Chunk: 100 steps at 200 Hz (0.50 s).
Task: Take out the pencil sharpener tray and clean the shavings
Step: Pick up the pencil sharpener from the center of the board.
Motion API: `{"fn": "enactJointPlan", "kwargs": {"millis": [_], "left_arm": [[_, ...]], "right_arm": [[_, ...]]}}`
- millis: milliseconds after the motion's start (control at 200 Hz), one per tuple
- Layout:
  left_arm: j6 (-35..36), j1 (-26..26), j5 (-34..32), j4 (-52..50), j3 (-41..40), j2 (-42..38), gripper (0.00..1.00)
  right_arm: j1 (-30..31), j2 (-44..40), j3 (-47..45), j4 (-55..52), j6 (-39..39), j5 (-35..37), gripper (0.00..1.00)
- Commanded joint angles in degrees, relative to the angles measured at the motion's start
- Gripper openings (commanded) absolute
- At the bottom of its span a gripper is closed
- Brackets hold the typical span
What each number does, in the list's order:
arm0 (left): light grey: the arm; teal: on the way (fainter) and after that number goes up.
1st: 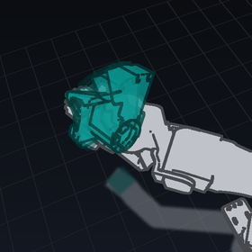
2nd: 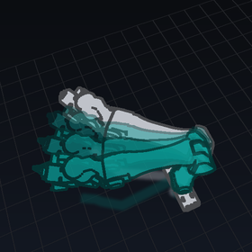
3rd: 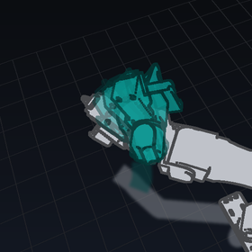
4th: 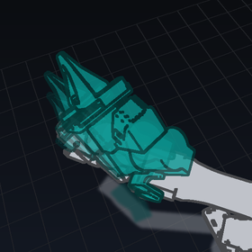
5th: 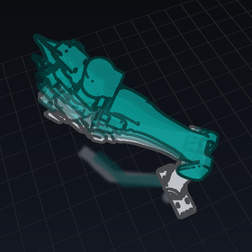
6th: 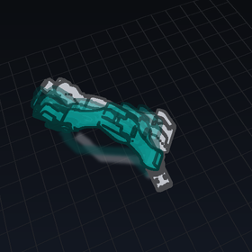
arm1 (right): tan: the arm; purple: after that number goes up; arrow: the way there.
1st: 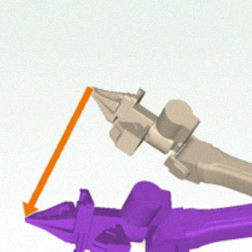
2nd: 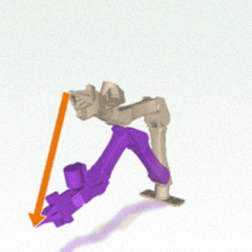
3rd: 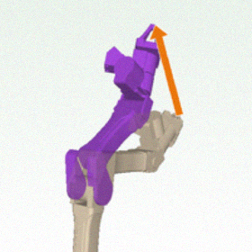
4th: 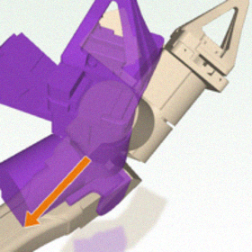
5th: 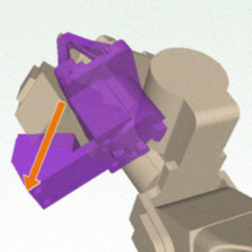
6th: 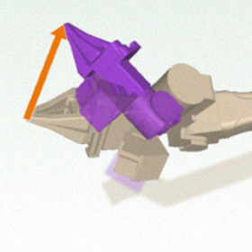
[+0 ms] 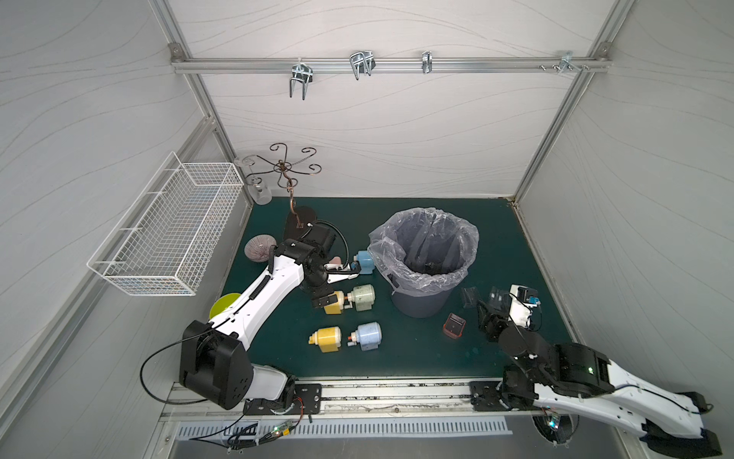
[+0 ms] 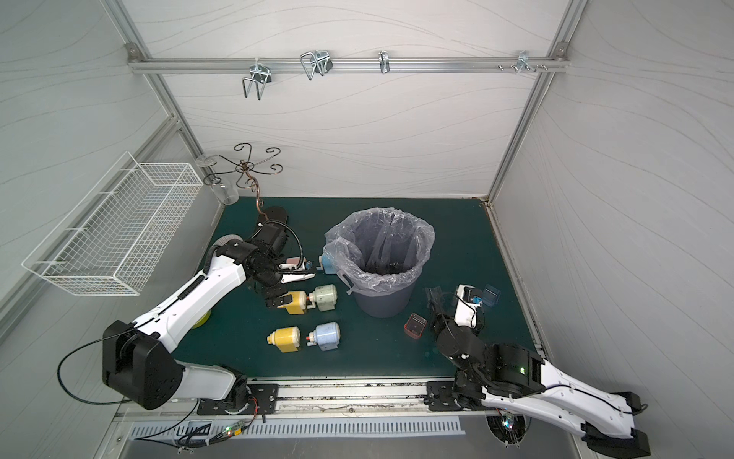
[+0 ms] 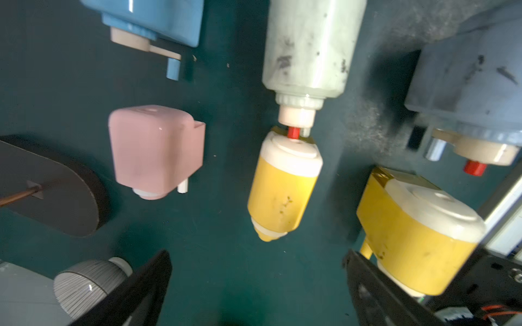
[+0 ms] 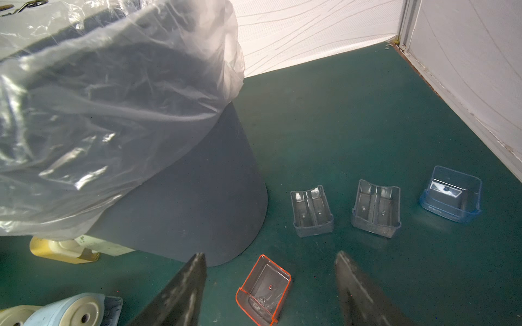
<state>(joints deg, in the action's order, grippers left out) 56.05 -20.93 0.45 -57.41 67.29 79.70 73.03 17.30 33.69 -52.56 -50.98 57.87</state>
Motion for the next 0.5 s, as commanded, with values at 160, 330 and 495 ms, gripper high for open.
{"fn": "enactJointPlan", "kwargs": {"millis": [160,330,495], "left_arm": [[6.15,0.8,6.58,2.06,-1.71,0.63,0.99],[6.08,0.93,7.79,4.92,-5.31,1.15,0.97],[5.72,0.89,7.64,7.53,-7.49,2.69,0.97]], "right_arm": [[-0.26,-2.46,-1.02,-0.01,2.22,-0.14,0.73],[-0.27,-1.86,-0.89,0.06,2.12,-0.12,0.73],[-0.35,-1.79,-0.64,-0.46,1.99,-0.32,0.73]]}}
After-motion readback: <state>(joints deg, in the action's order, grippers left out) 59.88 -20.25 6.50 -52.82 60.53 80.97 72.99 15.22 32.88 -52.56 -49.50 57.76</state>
